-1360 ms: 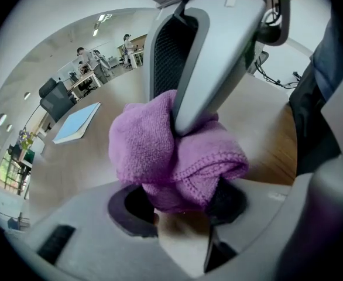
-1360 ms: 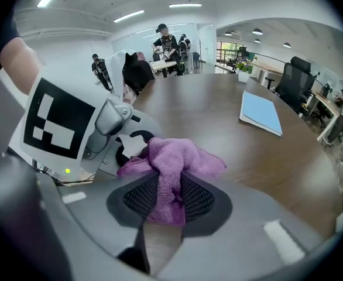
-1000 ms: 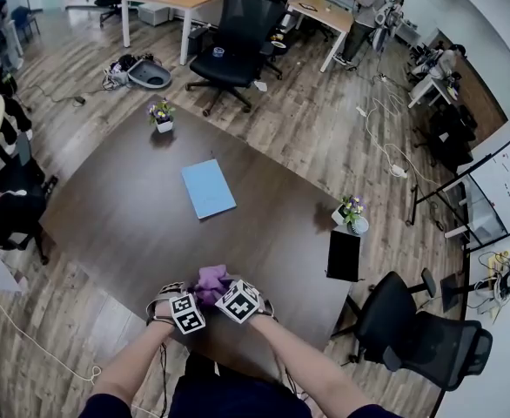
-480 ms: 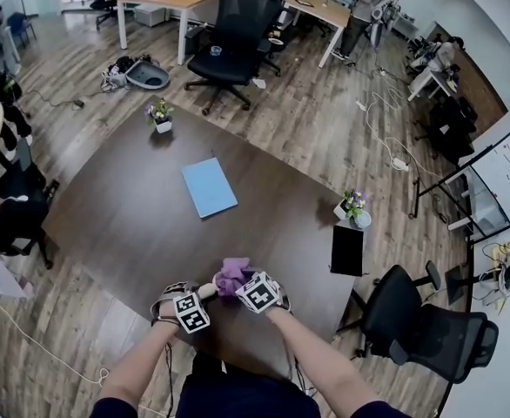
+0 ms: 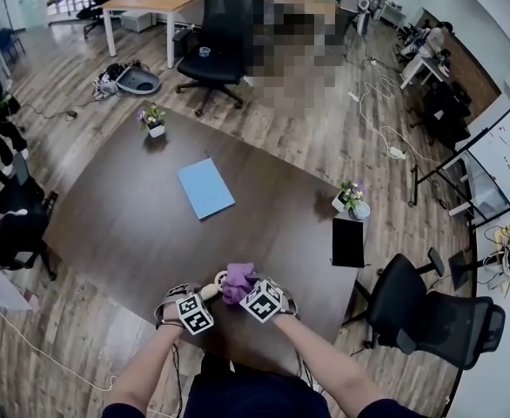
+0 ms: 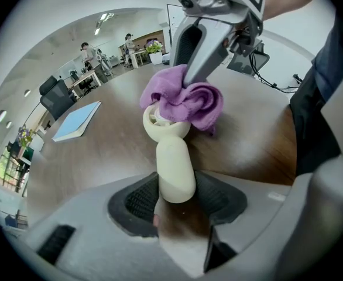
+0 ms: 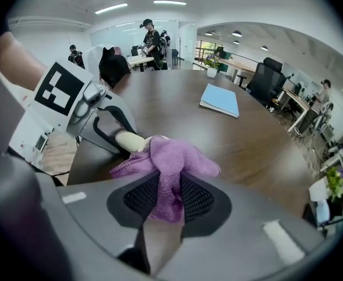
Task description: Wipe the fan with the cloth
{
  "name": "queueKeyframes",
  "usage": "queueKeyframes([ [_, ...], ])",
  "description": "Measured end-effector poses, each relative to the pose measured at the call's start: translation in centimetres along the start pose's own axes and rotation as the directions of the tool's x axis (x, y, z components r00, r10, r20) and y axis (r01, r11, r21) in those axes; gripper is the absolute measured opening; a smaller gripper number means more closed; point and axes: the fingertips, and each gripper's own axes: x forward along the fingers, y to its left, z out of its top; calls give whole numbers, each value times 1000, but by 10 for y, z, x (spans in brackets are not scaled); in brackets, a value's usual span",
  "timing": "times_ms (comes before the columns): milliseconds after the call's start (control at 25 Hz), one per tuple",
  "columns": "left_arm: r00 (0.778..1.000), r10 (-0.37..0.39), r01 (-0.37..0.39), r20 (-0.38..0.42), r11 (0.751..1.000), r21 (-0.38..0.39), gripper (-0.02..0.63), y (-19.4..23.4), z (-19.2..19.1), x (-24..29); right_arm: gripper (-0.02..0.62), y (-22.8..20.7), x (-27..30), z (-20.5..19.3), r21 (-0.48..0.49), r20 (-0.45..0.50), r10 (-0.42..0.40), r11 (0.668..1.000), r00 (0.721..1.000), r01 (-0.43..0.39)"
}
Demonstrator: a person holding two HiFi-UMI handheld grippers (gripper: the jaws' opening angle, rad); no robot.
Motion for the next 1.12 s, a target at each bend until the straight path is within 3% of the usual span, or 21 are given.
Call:
queueKeyframes([
  [280,1000,-13,13,6,1000,-11,196,-1,0,-1,117,32,0,-4,58,16,69,996,997,-70],
  [760,1000,-4,5,11,1000,-19,196,-2,2,-1,115,81,10,29,-24,34,204,979,978,-204],
  [1120,1000,13,-13,12,999,-31,196,-1,0,0,112,85,28,43,-92,4,216,972,976,-214],
])
